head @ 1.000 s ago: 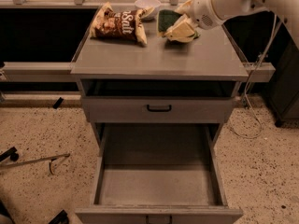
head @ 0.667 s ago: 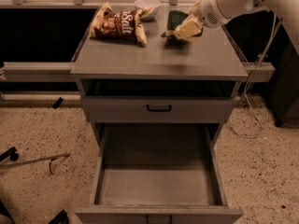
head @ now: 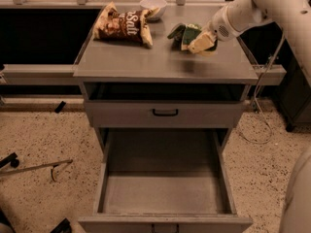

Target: Pick sponge from middle drawer and place on counter

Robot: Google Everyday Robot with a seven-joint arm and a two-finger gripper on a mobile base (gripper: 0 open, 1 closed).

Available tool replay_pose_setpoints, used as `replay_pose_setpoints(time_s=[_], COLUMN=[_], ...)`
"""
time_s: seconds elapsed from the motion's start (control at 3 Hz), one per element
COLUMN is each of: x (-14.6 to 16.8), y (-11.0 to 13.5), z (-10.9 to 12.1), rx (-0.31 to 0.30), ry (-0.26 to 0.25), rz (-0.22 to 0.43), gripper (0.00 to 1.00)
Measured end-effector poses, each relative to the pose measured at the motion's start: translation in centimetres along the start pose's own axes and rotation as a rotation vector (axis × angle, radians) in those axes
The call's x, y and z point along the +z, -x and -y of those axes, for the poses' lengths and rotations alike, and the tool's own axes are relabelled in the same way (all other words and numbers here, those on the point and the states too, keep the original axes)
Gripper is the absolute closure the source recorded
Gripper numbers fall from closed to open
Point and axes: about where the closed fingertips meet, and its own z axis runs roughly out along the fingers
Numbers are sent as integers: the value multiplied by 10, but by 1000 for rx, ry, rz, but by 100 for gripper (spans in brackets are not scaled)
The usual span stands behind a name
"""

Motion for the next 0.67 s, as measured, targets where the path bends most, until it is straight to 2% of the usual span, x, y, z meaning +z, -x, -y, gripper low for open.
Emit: replay_pose_setpoints(time_s=[0.67], x=[34], y=[-49], z=[-19], rx=[96], ry=[75], rz=[-51], gripper=[100])
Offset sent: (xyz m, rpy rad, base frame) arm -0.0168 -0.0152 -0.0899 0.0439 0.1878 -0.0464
